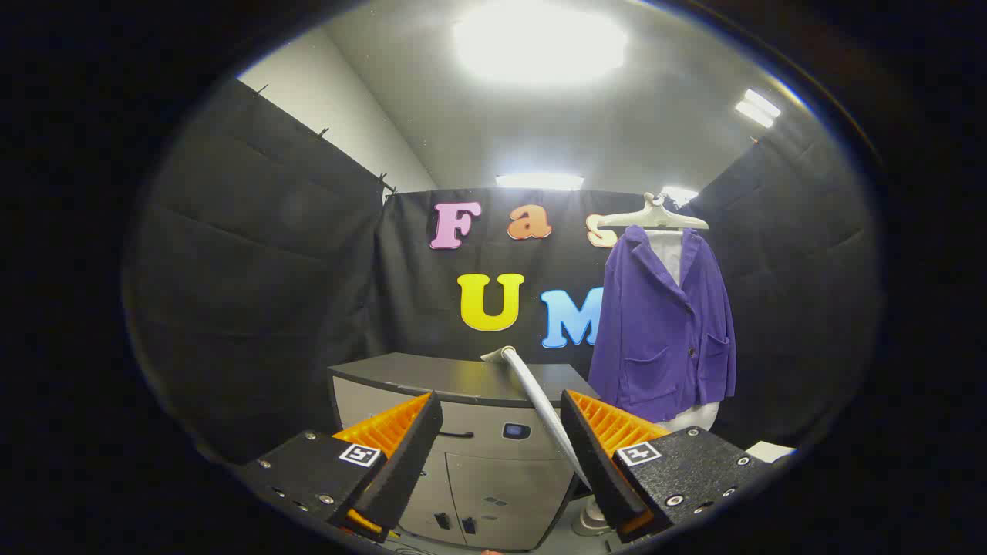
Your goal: Iron the clothes twice with a garment steamer, once on the left side and once on the right side.
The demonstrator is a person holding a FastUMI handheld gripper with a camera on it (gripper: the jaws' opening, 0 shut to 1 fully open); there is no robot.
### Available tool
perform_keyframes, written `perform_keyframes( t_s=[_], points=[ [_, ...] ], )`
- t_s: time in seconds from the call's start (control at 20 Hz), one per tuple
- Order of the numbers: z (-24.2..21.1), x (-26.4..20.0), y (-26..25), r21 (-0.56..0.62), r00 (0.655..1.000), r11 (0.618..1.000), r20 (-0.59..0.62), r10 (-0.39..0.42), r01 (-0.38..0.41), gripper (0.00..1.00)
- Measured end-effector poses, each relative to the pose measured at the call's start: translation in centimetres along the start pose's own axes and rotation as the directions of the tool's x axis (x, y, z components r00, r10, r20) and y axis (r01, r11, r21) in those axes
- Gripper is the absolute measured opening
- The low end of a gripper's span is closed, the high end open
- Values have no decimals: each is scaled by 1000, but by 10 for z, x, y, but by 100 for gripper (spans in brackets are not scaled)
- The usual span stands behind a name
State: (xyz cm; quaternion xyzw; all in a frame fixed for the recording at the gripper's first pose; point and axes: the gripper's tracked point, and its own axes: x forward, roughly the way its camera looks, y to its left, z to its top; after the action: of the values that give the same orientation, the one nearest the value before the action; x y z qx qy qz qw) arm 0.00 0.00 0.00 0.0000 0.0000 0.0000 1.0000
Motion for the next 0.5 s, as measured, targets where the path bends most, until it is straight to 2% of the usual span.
perform_keyframes(
  t_s=[0.5],
  points=[
    [4,7,-20,35,1000,999,-19,-10,11,95]
  ],
)
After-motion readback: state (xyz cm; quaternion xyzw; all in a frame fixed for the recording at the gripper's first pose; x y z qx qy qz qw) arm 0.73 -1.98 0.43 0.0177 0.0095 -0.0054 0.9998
